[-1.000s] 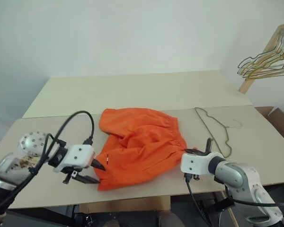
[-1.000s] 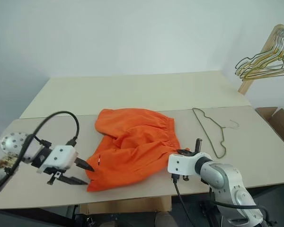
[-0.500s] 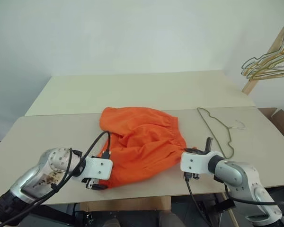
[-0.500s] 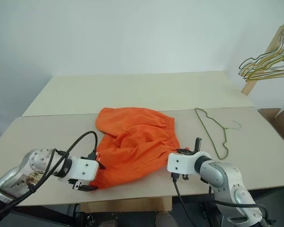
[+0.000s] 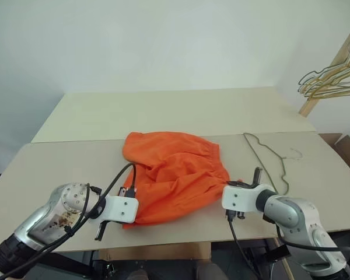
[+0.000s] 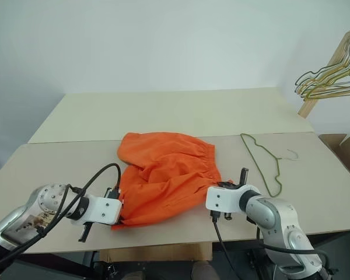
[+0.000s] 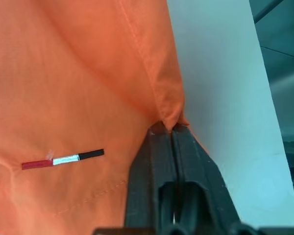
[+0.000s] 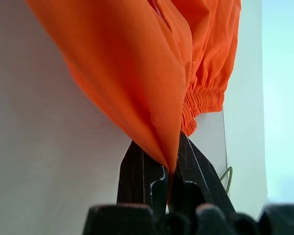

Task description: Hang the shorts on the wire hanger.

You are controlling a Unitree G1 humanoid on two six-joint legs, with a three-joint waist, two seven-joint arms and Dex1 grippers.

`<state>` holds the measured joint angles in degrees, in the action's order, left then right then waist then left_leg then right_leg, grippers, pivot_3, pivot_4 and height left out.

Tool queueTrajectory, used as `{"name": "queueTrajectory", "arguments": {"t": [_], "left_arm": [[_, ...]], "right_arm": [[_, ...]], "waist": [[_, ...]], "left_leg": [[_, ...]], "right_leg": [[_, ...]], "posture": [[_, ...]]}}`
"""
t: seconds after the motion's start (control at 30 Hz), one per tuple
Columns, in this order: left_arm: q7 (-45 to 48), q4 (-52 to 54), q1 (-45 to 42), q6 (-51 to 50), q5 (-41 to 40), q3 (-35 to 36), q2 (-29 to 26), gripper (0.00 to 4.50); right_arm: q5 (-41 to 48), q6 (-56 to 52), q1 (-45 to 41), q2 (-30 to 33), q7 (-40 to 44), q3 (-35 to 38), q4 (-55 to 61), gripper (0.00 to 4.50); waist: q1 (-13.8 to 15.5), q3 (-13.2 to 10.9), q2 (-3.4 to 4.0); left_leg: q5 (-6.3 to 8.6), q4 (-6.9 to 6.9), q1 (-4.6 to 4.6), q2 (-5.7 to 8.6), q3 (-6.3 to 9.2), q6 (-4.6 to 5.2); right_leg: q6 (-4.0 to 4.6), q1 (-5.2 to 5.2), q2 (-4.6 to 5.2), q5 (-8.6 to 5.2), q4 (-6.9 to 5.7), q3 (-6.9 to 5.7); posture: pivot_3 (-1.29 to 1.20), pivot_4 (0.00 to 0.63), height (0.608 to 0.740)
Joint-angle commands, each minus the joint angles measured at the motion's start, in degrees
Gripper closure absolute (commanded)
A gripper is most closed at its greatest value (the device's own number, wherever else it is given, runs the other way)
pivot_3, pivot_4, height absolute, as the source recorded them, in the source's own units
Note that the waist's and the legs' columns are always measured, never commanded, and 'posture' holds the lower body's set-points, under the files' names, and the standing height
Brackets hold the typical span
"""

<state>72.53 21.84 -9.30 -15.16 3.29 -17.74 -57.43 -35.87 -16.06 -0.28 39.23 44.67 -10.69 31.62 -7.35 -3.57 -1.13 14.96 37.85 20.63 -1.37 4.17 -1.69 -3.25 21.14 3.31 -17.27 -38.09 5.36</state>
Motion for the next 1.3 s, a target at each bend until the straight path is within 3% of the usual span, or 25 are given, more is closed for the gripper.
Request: {"name": "queueTrajectory", "arguments": {"t": [0.03,0.17,0.43,0.63,0.8,0.93,1.07,1.17,1.3], "left_arm": [[1.01,0.71,-0.68,2.01,-1.60,2.28,-1.32,4.46],[5.61,-3.53,-2.25,7.73,-5.55,4.90,-3.98,4.46],[16.62,-17.24,-9.37,20.88,-10.63,7.36,-8.14,4.46],[12.88,-27.32,-20.70,22.12,-7.11,5.52,-0.64,4.46],[6.88,-41.28,-33.42,24.53,-2.80,4.76,7.58,4.46],[-12.92,-65.43,-52.32,30.87,8.05,3.06,15.71,4.46],[-43.39,-85.65,-70.37,30.14,18.67,0.30,22.20,4.46],[-63.53,-93.97,-80.77,26.87,21.01,1.49,25.45,4.46],[-85.66,-97.42,-90.23,26.58,21.52,4.47,26.00,4.46]], "right_arm": [[-0.04,-0.14,-1.20,-0.16,-0.63,1.02,1.29,4.50],[3.64,-1.41,-1.52,0.30,2.02,2.62,2.38,4.50],[24.51,3.54,2.38,10.10,16.78,10.11,8.54,4.50],[30.48,8.71,-0.70,11.73,17.23,9.80,4.23,4.50],[29.01,9.49,-12.90,7.64,12.60,6.59,-7.49,4.50],[20.38,5.58,-32.72,-1.44,-0.84,2.84,-27.39,4.50],[14.02,5.51,-54.78,-10.55,-22.34,2.79,-53.36,4.50],[13.90,12.01,-69.22,-14.70,-40.20,5.27,-72.07,4.50],[13.53,28.64,-80.33,-15.39,-61.07,6.49,-86.04,4.50]], "waist": [[0.01,0.00,0.00],[0.01,0.00,0.00],[0.25,0.00,0.00],[0.41,0.06,-0.08],[0.03,0.12,-0.18],[-0.29,0.16,-0.28],[-1.20,0.16,-0.29],[-1.75,0.18,-0.31],[-2.55,0.18,-0.31]], "left_leg": [[0.00,0.00,0.00,0.00,0.00,0.00],[0.00,0.00,0.00,0.00,0.00,0.00],[0.01,0.00,0.04,0.00,-0.01,0.02],[0.00,0.03,-0.13,0.00,-0.01,0.01],[0.00,0.04,-0.12,0.01,0.00,0.01],[-0.04,0.07,-0.17,0.06,0.08,-0.05],[-0.14,0.07,0.22,0.29,0.29,-0.20],[-0.53,0.13,1.25,0.58,0.29,-0.84],[-0.82,0.18,2.51,1.08,0.22,-1.34]], "right_leg": [[0.00,0.00,0.00,0.00,0.00,0.00],[0.07,0.00,0.00,0.04,0.00,0.00],[0.10,-0.01,0.04,0.05,0.04,-0.05],[-0.22,-0.19,0.03,-0.12,0.04,-0.11],[0.12,-0.18,0.02,0.09,0.02,-0.09],[0.15,-0.21,0.00,0.17,0.02,-0.11],[0.13,0.23,0.24,0.20,-0.02,-0.10],[0.03,1.53,0.67,0.15,-0.73,-0.08],[-0.19,3.06,1.31,0.03,-1.32,0.13]], "posture": [[-0.13,0.024,0.740],[-0.13,0.024,0.740],[-0.11,0.018,0.740],[-0.11,0.001,0.740],[-0.12,0.000,0.740],[-0.11,0.000,0.740],[-0.10,0.000,0.740],[-0.09,0.000,0.740],[-0.09,0.000,0.740]]}}
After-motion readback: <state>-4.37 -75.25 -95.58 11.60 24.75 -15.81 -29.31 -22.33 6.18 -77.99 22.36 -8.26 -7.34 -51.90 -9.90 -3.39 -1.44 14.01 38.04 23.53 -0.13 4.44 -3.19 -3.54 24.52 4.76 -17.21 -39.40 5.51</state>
